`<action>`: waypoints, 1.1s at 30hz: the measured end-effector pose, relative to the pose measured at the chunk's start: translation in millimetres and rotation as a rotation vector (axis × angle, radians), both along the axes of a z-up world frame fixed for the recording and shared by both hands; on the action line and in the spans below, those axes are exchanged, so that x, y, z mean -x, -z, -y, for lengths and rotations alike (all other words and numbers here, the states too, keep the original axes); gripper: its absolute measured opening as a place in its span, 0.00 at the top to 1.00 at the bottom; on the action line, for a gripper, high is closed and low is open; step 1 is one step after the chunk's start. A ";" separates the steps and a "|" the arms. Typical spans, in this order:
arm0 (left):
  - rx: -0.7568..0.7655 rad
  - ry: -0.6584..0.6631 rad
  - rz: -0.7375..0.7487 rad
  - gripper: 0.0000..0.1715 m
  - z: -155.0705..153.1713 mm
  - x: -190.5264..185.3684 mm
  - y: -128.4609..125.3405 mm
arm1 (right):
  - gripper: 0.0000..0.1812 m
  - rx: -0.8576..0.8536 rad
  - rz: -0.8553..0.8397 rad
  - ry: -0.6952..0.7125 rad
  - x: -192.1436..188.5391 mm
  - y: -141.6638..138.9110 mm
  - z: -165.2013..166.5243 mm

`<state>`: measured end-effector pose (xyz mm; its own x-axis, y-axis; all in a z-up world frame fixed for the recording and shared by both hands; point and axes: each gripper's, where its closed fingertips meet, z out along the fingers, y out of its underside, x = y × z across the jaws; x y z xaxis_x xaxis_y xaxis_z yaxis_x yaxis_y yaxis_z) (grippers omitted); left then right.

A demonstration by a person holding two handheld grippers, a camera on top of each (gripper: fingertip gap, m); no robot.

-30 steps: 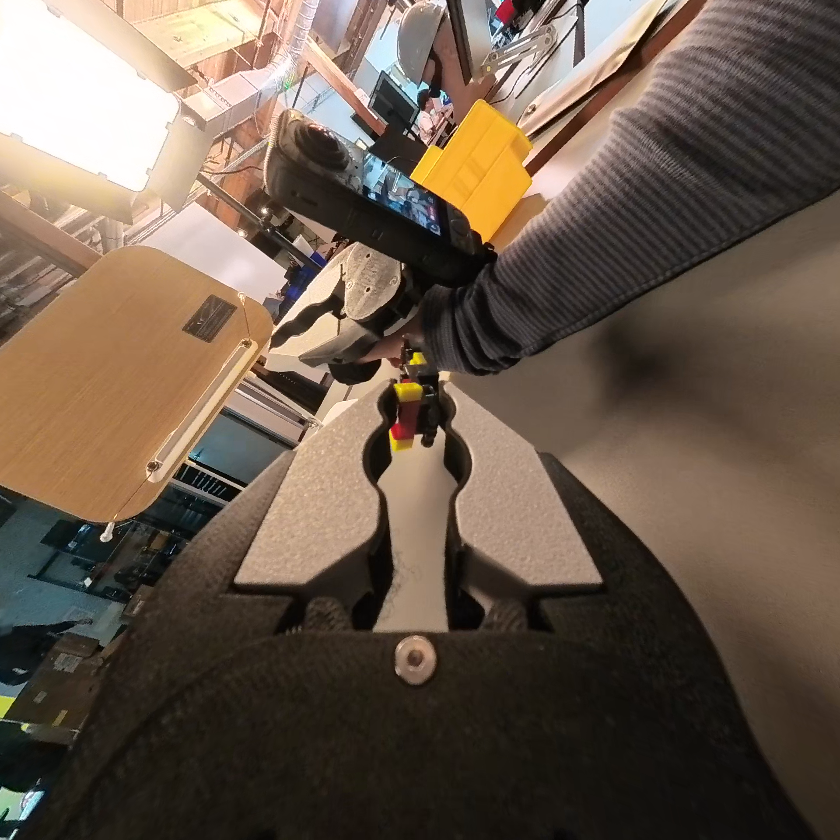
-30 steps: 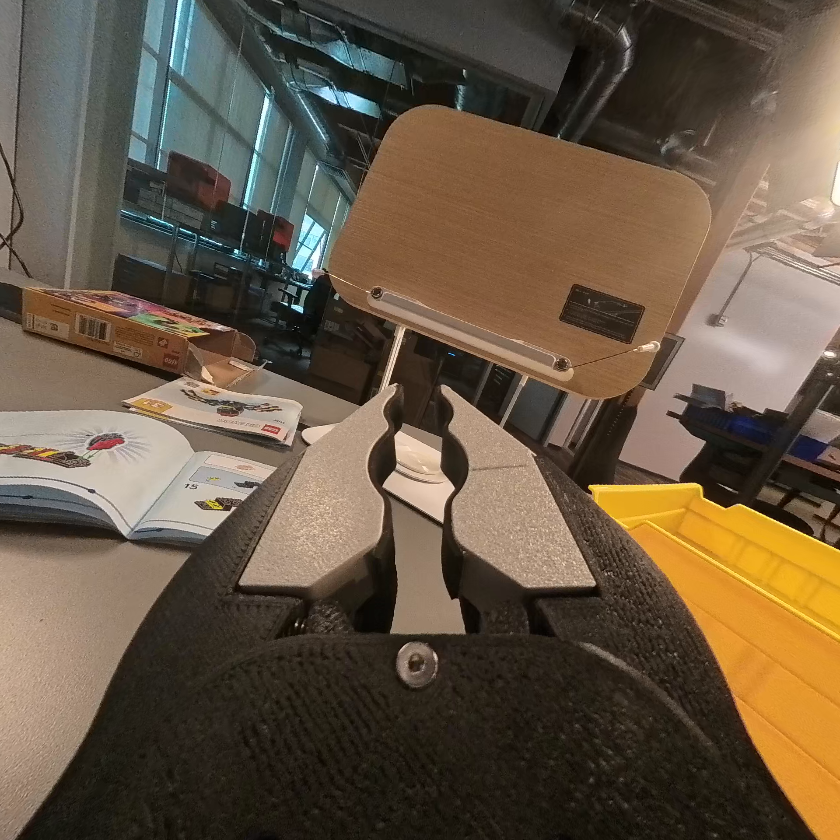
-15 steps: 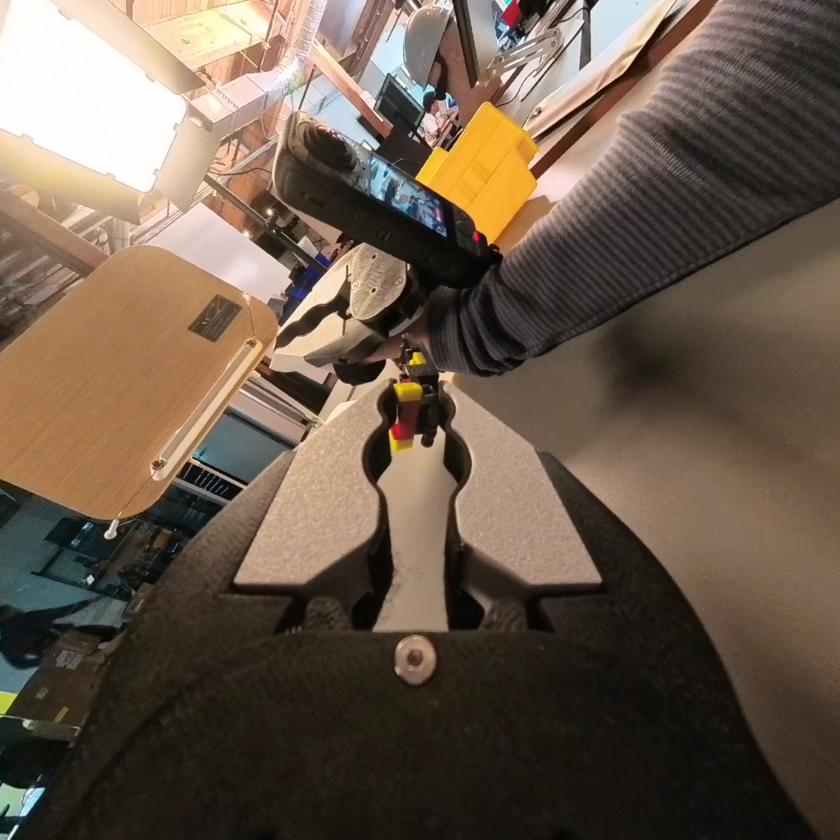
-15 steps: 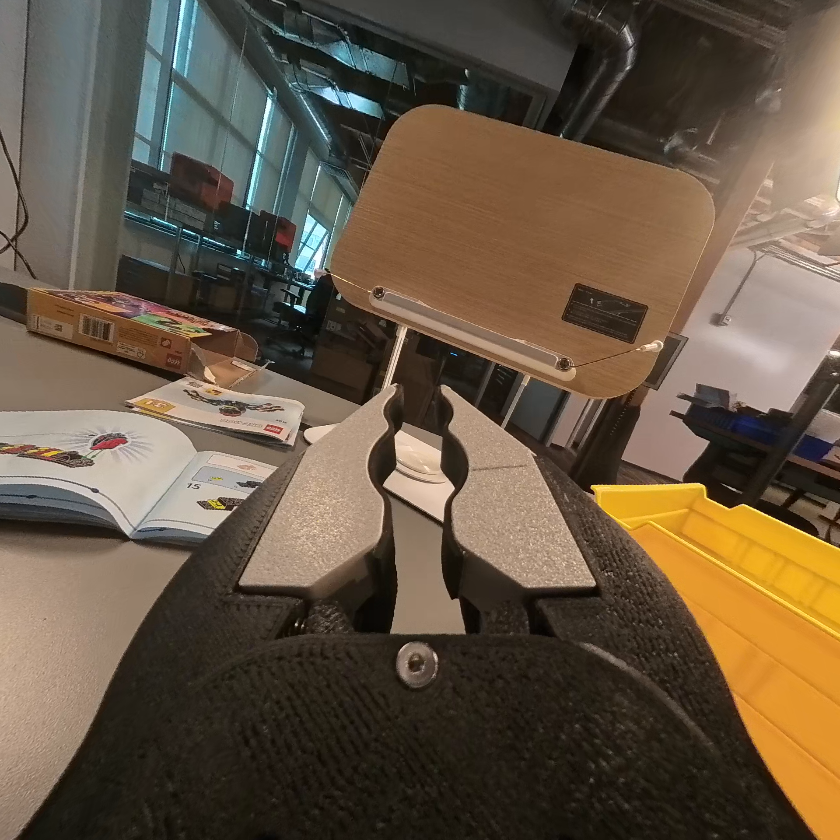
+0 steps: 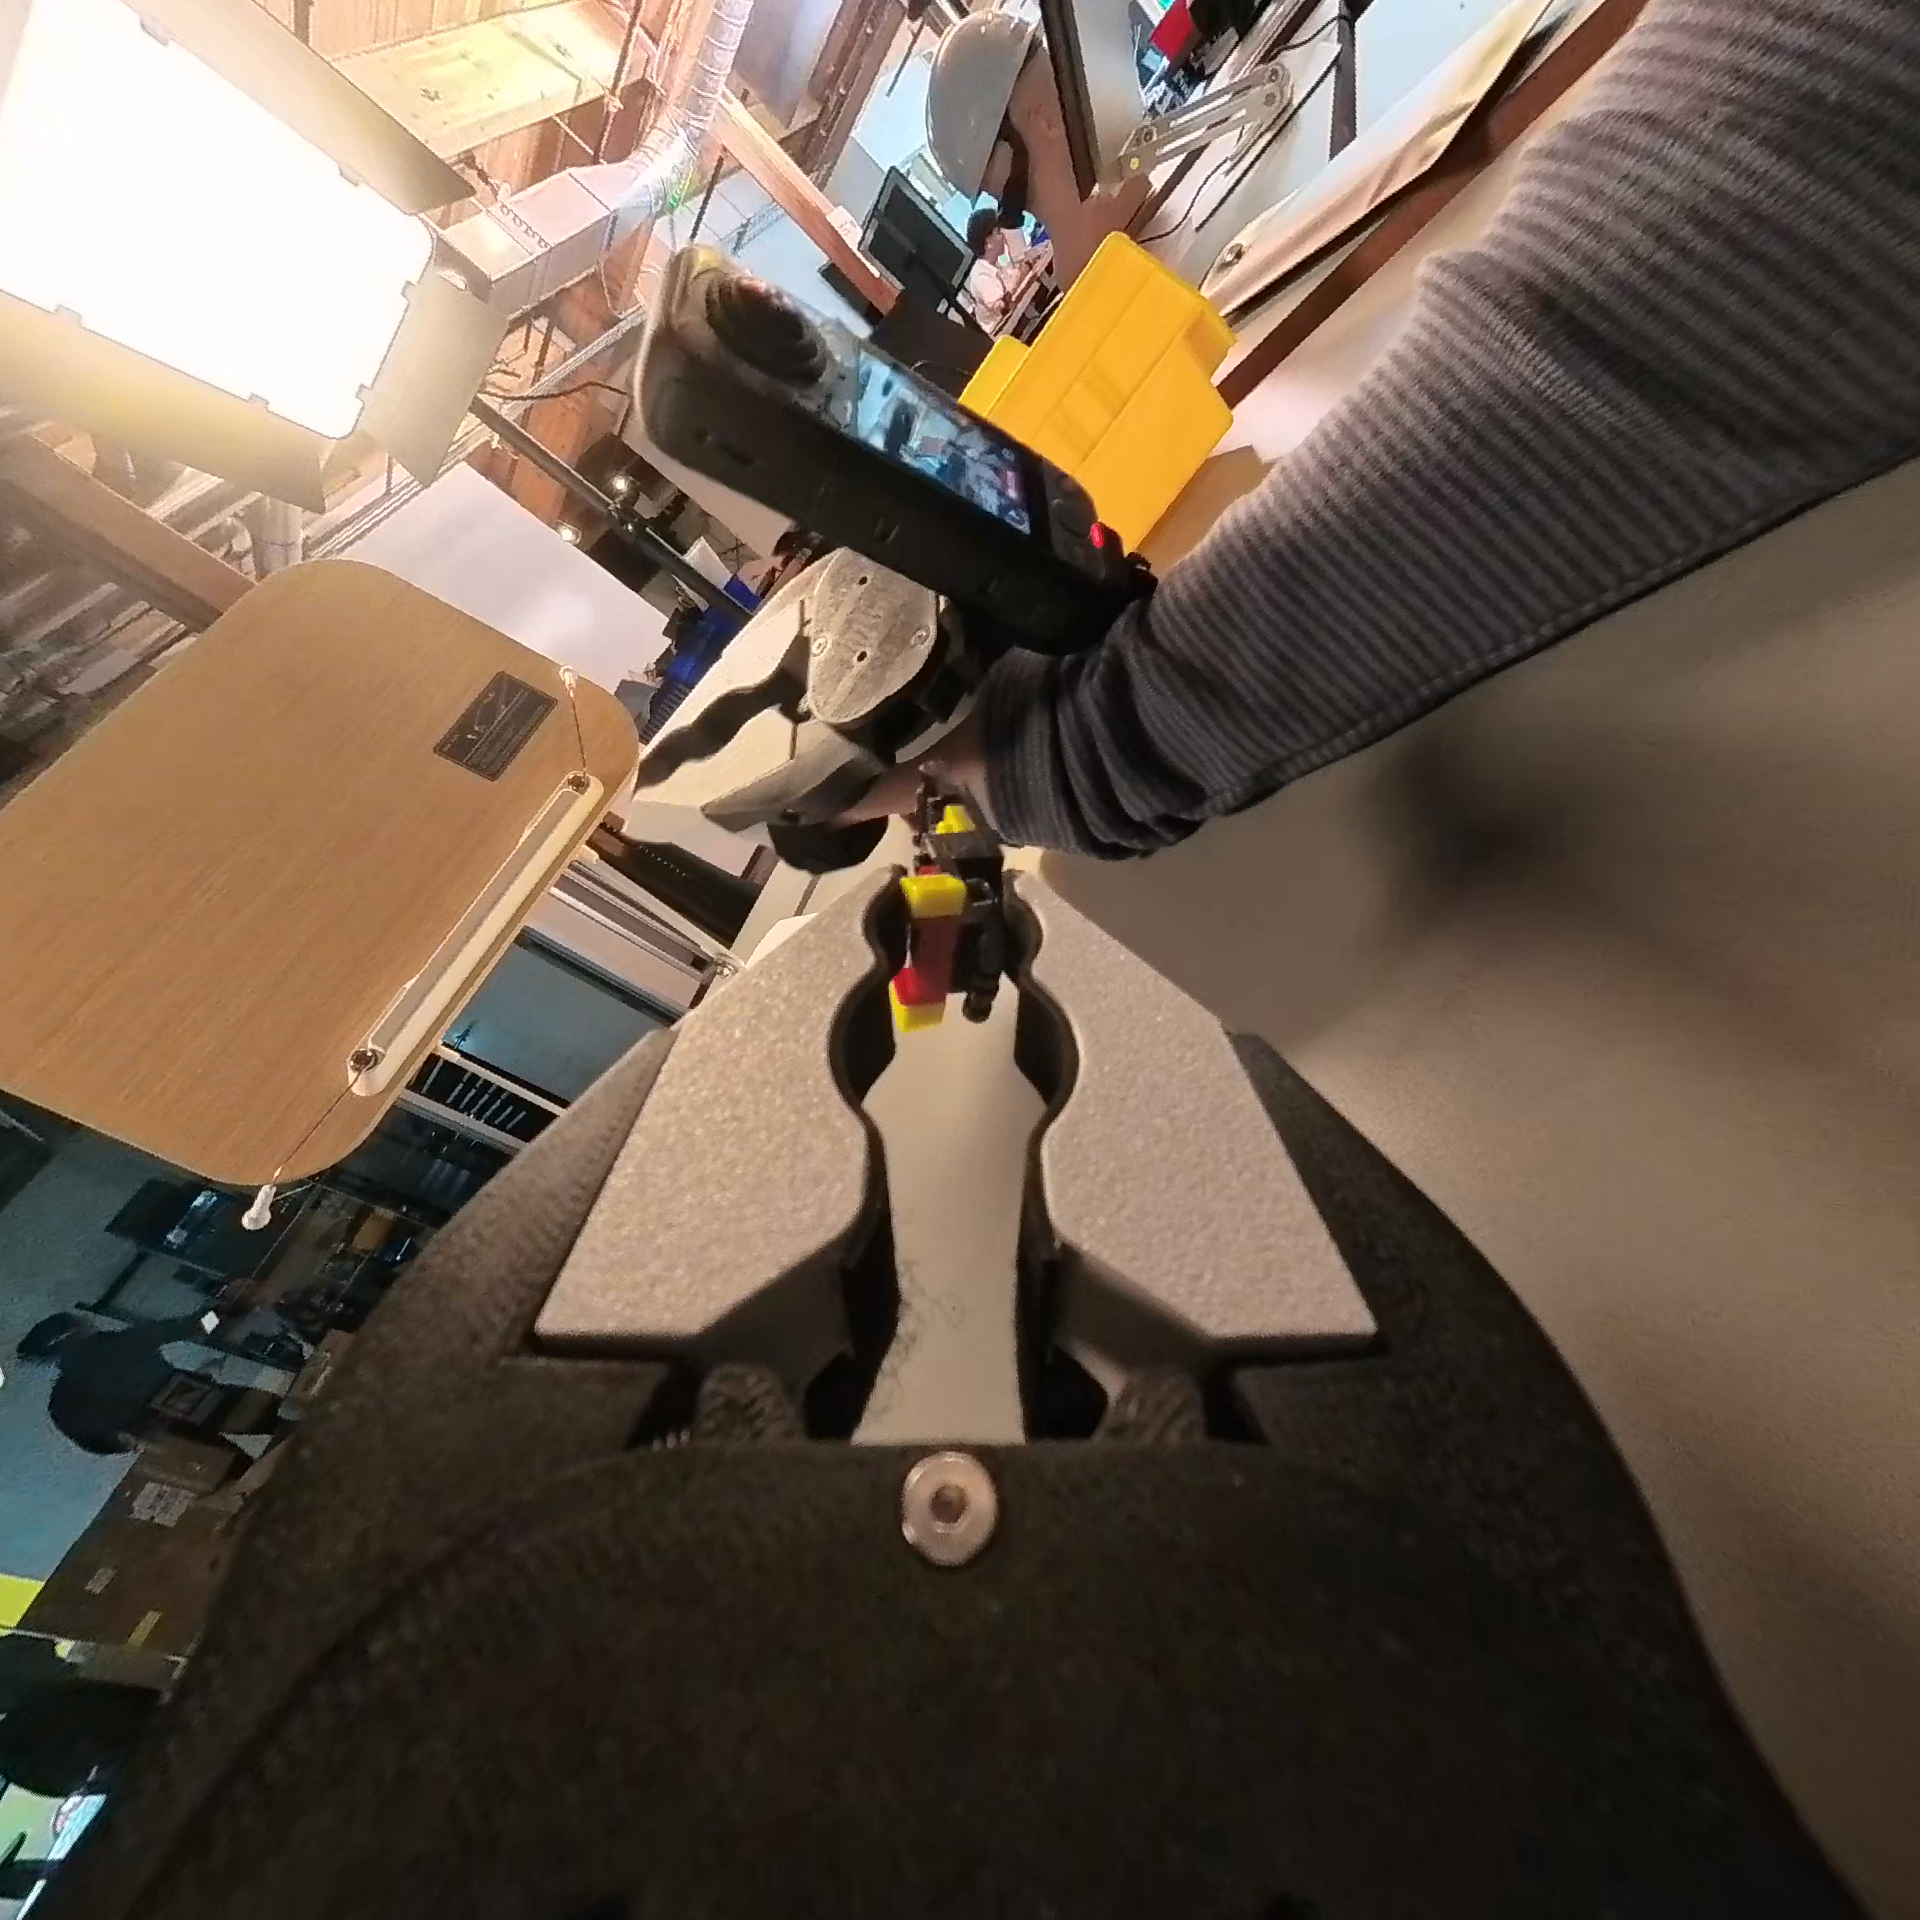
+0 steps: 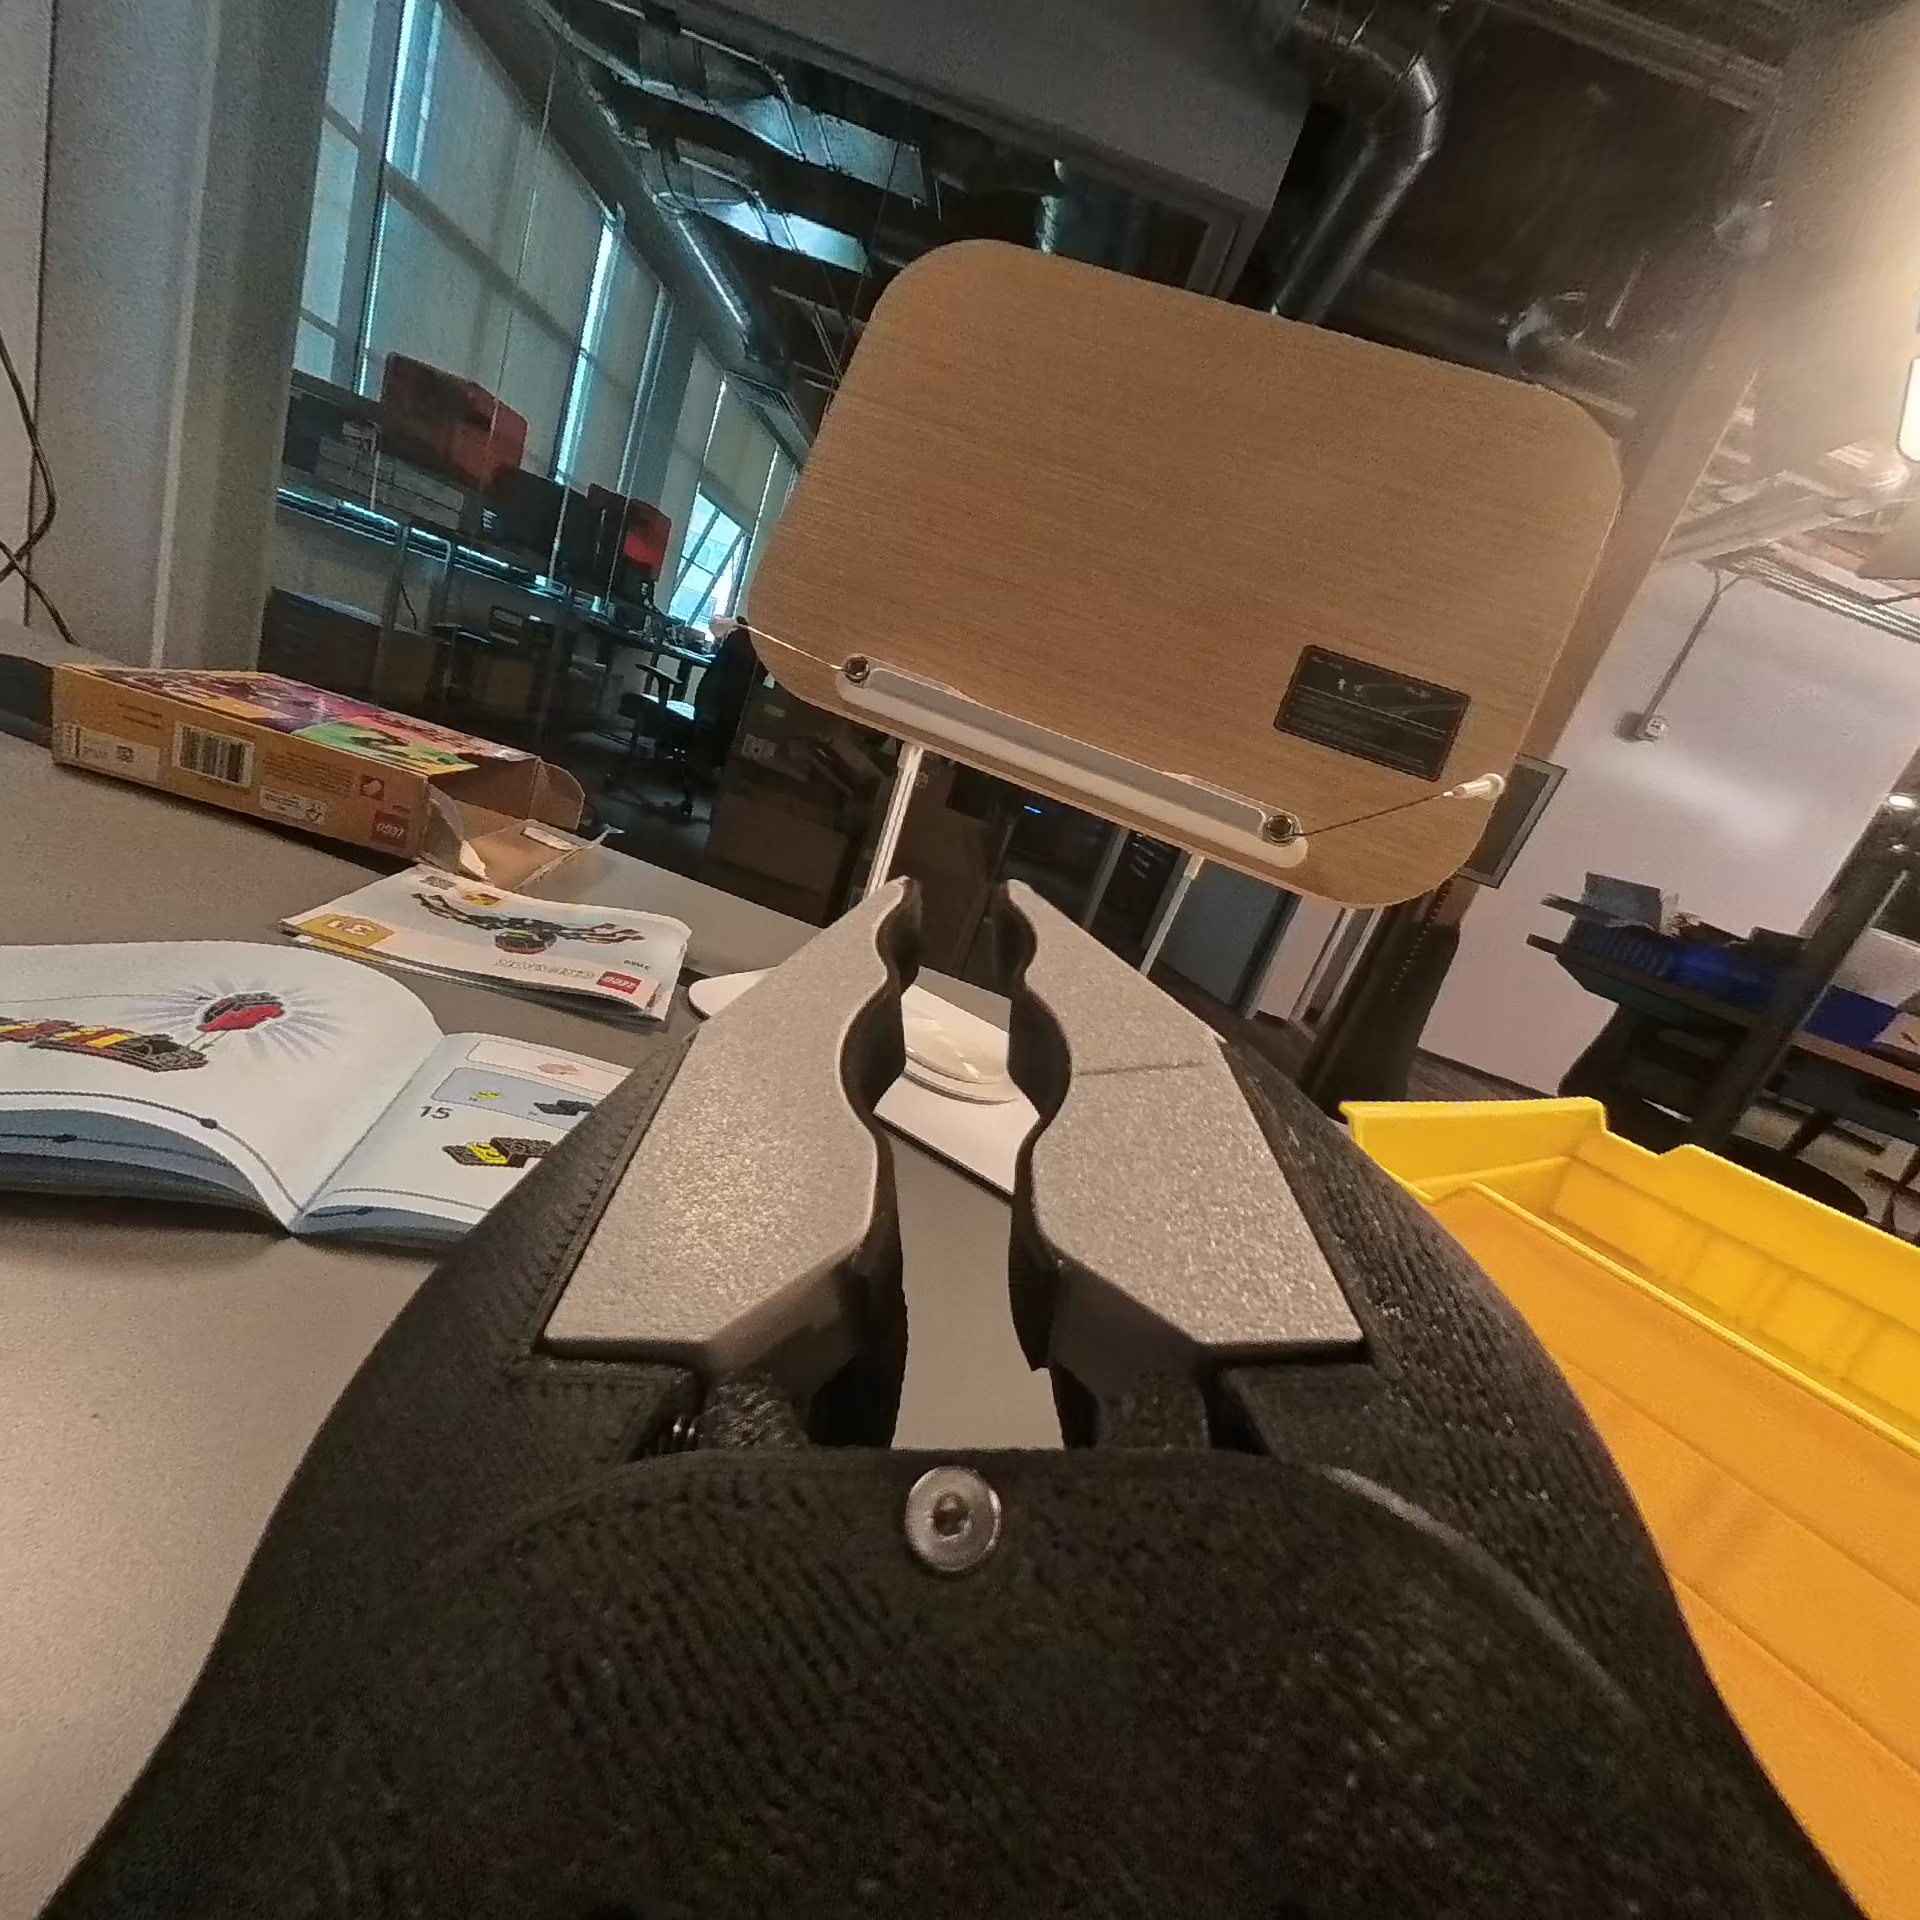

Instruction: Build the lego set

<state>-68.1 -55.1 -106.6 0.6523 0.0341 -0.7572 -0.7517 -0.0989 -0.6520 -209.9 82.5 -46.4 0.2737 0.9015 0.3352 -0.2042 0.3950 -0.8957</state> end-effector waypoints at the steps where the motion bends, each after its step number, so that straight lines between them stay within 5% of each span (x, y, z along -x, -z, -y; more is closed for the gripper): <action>1: -0.001 -0.002 0.001 0.91 0.1 0.4 -0.2 | 0.94 0.003 -0.003 0.001 -1.0 -0.4 -0.4; 18: 0.103 -0.025 -0.084 0.91 -3.1 -6.1 17.6 | 0.92 -0.073 0.006 0.188 -66.3 -1.8 -10.8; 23: 0.223 -0.099 -0.256 0.91 -3.8 -1.5 34.4 | 0.92 -0.059 0.000 0.227 -95.0 -2.2 -13.8; 29: 0.356 -0.099 -0.713 0.91 0.1 -4.1 49.8 | 0.92 -0.051 -0.003 0.250 -113.3 -2.1 -14.8; 33: 0.417 -0.012 -0.737 0.91 2.4 -12.8 52.9 | 0.92 -0.039 0.001 0.255 -113.2 -0.8 -17.6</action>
